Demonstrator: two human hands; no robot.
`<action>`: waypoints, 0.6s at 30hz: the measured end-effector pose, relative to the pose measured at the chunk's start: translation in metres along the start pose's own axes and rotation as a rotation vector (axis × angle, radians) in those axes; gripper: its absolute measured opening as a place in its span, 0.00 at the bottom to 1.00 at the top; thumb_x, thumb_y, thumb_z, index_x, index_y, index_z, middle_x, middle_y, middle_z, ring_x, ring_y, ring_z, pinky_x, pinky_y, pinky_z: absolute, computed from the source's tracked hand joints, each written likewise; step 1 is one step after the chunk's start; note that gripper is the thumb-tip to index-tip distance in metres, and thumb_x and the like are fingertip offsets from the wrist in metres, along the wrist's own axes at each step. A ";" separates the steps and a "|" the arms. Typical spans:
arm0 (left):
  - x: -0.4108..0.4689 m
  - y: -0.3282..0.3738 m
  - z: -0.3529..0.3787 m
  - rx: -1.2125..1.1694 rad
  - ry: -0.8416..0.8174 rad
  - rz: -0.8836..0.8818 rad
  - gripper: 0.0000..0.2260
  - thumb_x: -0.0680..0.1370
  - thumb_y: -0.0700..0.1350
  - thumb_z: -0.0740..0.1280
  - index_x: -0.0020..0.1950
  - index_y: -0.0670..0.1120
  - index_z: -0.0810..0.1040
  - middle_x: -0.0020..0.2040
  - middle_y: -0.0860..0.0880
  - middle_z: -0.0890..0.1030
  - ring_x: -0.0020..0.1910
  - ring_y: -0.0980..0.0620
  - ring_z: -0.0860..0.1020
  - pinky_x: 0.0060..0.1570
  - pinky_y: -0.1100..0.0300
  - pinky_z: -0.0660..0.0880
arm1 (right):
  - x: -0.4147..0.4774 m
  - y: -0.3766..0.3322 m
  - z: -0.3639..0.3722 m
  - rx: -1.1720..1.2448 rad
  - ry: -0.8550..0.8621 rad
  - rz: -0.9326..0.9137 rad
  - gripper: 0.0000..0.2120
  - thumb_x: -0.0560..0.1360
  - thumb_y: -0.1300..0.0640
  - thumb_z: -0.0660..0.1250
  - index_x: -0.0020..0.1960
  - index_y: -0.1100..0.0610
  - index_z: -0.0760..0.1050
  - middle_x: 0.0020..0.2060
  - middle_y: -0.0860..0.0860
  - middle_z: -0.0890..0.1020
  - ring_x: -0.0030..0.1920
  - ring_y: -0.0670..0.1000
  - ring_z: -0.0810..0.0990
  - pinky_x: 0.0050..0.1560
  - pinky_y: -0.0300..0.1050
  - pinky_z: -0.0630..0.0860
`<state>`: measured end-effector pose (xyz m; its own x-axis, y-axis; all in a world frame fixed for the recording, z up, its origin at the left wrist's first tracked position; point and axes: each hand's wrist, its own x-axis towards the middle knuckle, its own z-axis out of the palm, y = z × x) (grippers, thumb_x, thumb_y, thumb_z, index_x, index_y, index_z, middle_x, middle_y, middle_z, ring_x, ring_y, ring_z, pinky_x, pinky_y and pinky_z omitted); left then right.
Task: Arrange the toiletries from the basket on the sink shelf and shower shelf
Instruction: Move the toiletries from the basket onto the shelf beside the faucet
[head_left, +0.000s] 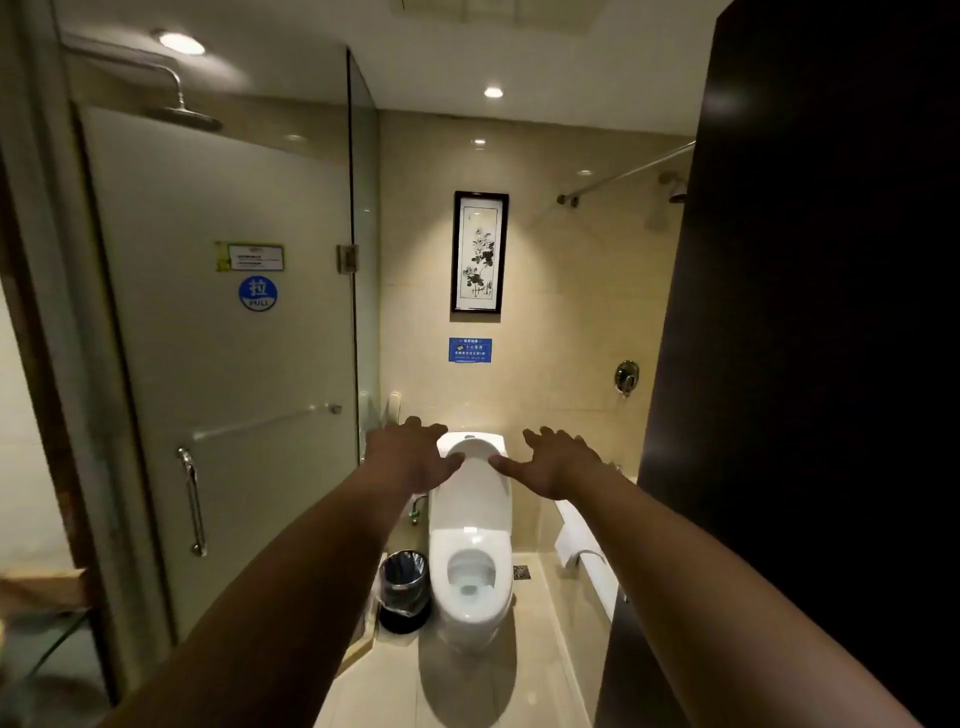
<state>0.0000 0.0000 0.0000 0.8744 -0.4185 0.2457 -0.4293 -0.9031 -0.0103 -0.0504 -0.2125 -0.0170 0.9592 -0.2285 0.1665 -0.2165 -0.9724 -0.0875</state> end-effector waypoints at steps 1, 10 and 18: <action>0.011 -0.001 0.002 0.010 0.000 0.004 0.32 0.77 0.72 0.54 0.77 0.58 0.64 0.72 0.47 0.72 0.67 0.42 0.74 0.62 0.46 0.71 | 0.011 0.002 0.001 0.007 -0.002 -0.008 0.53 0.65 0.17 0.44 0.79 0.48 0.57 0.78 0.53 0.61 0.75 0.60 0.62 0.71 0.60 0.59; 0.154 0.001 0.029 0.047 0.000 -0.062 0.34 0.76 0.73 0.53 0.78 0.58 0.61 0.75 0.46 0.68 0.70 0.40 0.70 0.65 0.43 0.68 | 0.150 0.036 0.002 -0.017 0.002 -0.040 0.52 0.67 0.18 0.47 0.80 0.51 0.54 0.78 0.55 0.59 0.76 0.59 0.60 0.71 0.59 0.63; 0.239 -0.007 0.066 0.088 -0.025 -0.085 0.32 0.77 0.72 0.53 0.78 0.58 0.62 0.75 0.46 0.69 0.70 0.41 0.71 0.65 0.43 0.68 | 0.247 0.045 0.031 -0.065 -0.037 -0.118 0.48 0.70 0.21 0.50 0.79 0.52 0.57 0.77 0.54 0.63 0.74 0.59 0.64 0.70 0.58 0.63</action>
<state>0.2270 -0.1000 -0.0052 0.9125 -0.3416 0.2250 -0.3331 -0.9398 -0.0757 0.1827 -0.3116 -0.0097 0.9844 -0.1115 0.1359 -0.1118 -0.9937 -0.0055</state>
